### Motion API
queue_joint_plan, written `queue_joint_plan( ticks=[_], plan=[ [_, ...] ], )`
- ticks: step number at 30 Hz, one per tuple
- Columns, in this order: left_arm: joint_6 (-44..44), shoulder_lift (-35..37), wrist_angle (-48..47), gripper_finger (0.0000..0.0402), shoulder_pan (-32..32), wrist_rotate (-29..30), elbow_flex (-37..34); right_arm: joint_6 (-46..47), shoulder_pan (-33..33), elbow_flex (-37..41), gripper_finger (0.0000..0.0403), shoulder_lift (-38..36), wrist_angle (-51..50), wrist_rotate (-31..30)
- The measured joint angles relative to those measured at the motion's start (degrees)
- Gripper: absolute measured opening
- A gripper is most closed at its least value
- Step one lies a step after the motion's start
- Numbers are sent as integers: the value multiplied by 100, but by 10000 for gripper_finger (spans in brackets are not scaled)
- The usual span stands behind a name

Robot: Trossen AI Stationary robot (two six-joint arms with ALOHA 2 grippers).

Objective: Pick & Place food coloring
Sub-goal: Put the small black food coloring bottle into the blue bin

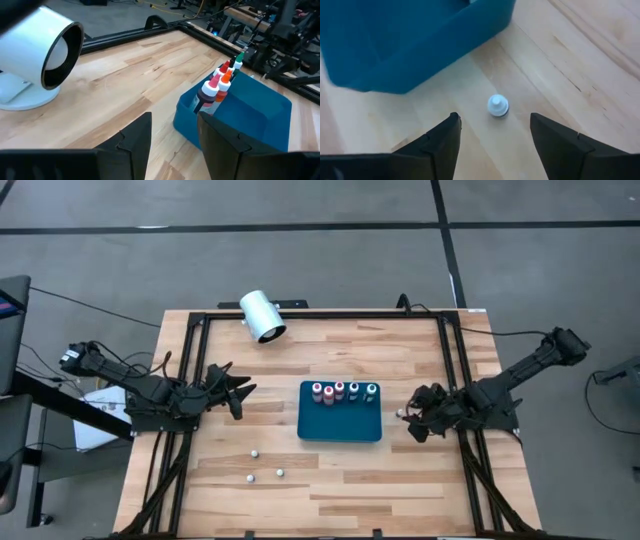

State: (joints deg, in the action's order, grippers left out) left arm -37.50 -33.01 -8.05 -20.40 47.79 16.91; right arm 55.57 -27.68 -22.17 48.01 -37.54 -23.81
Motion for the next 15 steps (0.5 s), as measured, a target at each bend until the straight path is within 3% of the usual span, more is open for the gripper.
queue_joint_plan(
  ticks=[15],
  plan=[
    [-131, 2, -232, 149, 0, 0, 0, -915, 1065, -4, 226, 977, 742, 762]
  ],
)
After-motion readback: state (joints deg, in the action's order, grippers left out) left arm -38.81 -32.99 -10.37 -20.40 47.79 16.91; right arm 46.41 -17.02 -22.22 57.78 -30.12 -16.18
